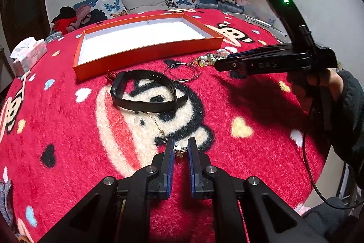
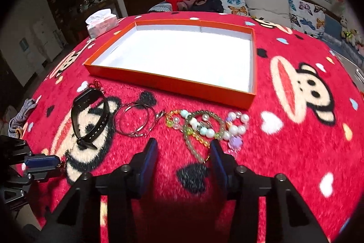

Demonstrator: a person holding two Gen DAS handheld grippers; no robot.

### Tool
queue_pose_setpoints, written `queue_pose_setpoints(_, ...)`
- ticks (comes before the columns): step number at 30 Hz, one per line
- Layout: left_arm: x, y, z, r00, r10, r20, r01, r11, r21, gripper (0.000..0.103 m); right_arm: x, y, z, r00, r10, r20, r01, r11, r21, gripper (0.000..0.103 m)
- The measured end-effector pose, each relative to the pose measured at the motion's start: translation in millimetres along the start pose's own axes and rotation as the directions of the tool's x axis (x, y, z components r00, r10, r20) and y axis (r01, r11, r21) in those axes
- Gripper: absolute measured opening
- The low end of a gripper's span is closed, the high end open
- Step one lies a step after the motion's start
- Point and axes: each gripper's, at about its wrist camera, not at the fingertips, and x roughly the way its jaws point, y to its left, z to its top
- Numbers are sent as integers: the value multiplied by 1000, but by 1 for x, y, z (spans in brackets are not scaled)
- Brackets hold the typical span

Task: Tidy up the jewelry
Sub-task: 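Close the left gripper on the gold necklace while the right gripper reaches the green beaded bracelet, then lift the gold necklace with the left gripper while the right gripper carries the green bracelet over the orange box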

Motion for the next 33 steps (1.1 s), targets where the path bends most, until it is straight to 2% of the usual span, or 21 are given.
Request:
queue_pose_setpoints(3, 0, 2, 0, 1000, -2, -2, 2, 1000, -5, 11, 6, -1, 3, 1000, 2, -16, -2, 1000, -11, 37)
queue_pose_setpoints(14, 0, 4, 1, 1000, -13, 0, 13, 1000, -6, 11, 17, 7, 10, 999, -30, -38, 27, 996, -88, 23)
queue_pose_setpoints(19, -2, 5, 1, 1000, -9, 1, 9, 1000, -7, 11, 19, 8, 9, 998, -61, -32, 58, 994, -95, 8)
queue_pose_setpoints(23, -6, 7, 2, 1000, -5, 8, 5, 1000, -13, 11, 16, 9, 9, 999, -50, -19, 48, 995, -86, 8)
queue_pose_setpoints(33, -31, 24, 19, 999, 2, 47, 0, 999, -50, 11, -20, 6, 24, 995, 78, 63, -78, 997, 3, 8)
